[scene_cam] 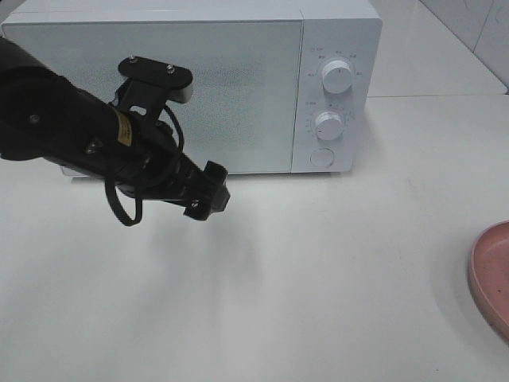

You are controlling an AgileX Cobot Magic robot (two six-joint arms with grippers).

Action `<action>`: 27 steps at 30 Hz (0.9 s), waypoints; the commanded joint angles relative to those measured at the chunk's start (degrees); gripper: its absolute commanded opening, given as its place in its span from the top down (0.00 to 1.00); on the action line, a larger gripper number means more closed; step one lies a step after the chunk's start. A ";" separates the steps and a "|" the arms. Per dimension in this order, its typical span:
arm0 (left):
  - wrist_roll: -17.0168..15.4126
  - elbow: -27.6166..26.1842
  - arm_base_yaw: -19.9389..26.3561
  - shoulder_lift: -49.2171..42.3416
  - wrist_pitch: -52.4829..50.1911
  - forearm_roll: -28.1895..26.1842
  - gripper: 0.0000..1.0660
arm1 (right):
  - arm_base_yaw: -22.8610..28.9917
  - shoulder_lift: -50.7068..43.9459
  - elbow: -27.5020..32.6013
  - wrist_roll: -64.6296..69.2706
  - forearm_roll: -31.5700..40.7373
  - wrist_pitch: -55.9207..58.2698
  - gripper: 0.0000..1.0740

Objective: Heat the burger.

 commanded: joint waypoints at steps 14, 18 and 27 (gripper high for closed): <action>-0.46 0.06 -0.11 -9.63 35.58 -2.98 0.08 | -0.40 -1.38 0.06 -0.74 0.17 -0.46 0.32; -0.46 0.06 -0.06 -11.12 37.70 -2.92 0.08 | -0.40 -1.38 0.06 -0.80 0.17 -0.46 0.32; 4.18 0.06 10.83 -14.44 42.11 -4.98 0.08 | -0.40 -1.38 0.06 -0.74 0.17 -0.46 0.32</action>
